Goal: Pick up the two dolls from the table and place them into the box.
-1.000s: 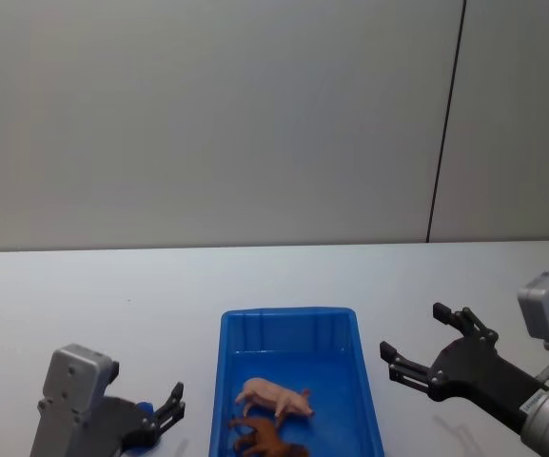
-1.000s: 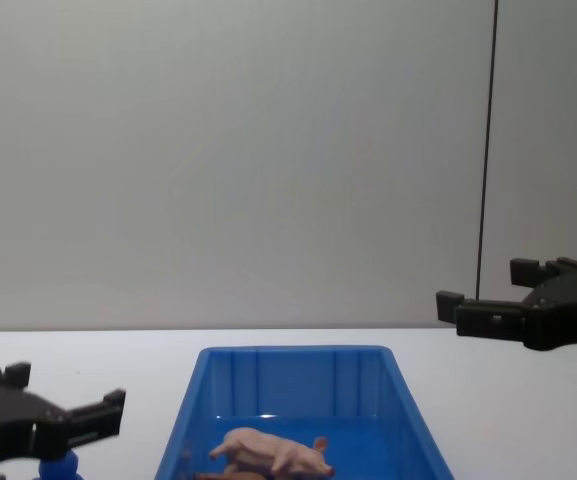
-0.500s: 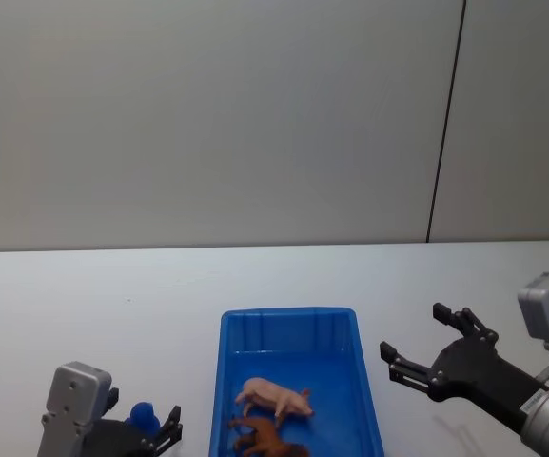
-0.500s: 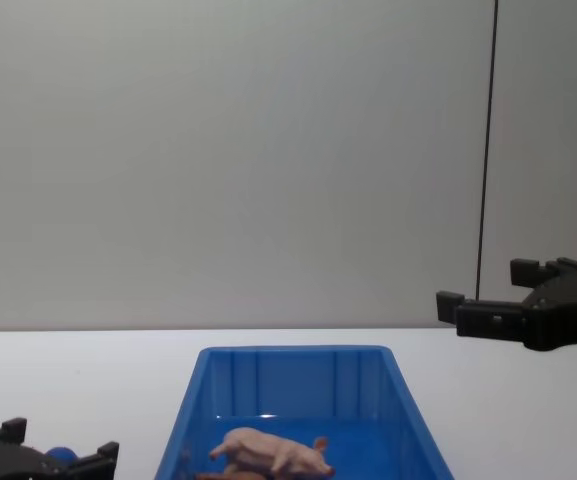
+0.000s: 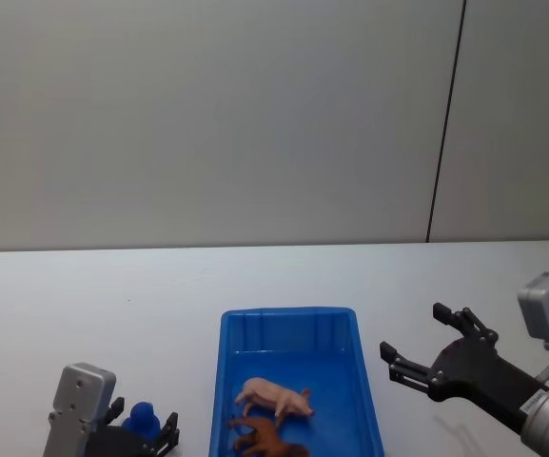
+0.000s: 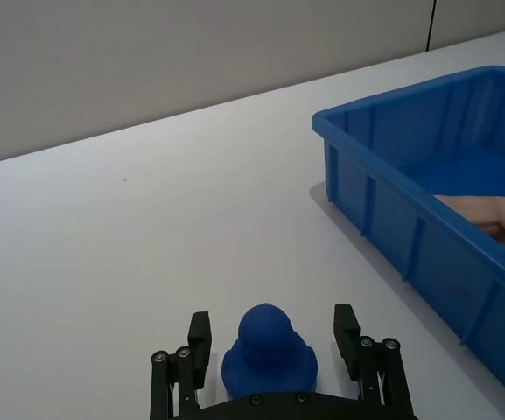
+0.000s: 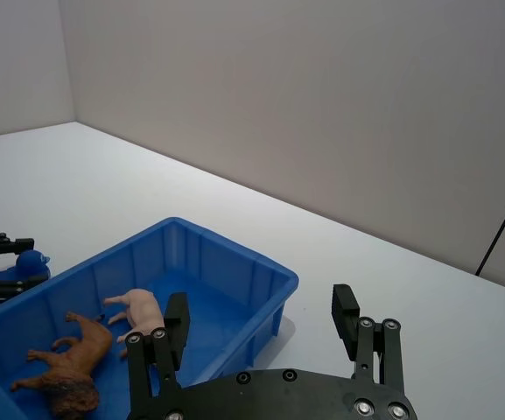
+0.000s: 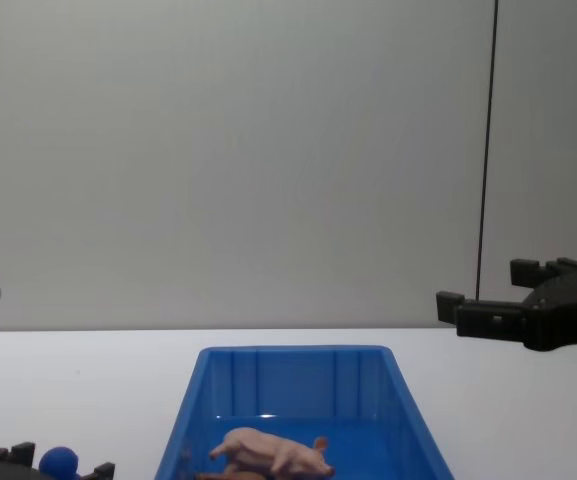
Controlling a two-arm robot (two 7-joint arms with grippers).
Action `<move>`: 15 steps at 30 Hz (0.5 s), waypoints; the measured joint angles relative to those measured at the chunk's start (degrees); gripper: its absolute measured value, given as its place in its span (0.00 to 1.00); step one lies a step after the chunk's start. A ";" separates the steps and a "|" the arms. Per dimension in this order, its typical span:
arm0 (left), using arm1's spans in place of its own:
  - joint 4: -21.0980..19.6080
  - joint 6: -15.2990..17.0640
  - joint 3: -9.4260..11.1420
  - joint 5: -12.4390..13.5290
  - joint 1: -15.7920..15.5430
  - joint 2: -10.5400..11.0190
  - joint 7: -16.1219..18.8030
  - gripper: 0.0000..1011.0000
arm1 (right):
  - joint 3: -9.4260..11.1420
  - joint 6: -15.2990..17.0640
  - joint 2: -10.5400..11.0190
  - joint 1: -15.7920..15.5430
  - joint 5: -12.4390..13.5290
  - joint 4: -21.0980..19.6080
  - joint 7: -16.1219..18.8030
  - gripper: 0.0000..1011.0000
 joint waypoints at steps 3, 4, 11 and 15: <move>0.34 1.00 -0.09 0.28 -0.33 -0.19 -0.34 0.83 | 0.00 0.00 0.00 0.00 0.00 0.00 0.00 0.99; 0.40 1.25 -0.10 0.35 -0.39 -0.23 -0.42 0.79 | 0.00 0.00 0.00 0.00 0.00 0.00 0.00 0.99; 0.80 2.86 -0.32 1.00 -0.99 -0.57 -1.01 0.59 | 0.00 0.00 0.00 0.00 0.00 0.00 0.00 0.99; 0.79 3.31 -0.44 1.36 -1.27 -0.71 -1.20 0.52 | 0.00 0.00 0.00 0.00 0.00 0.00 0.00 0.99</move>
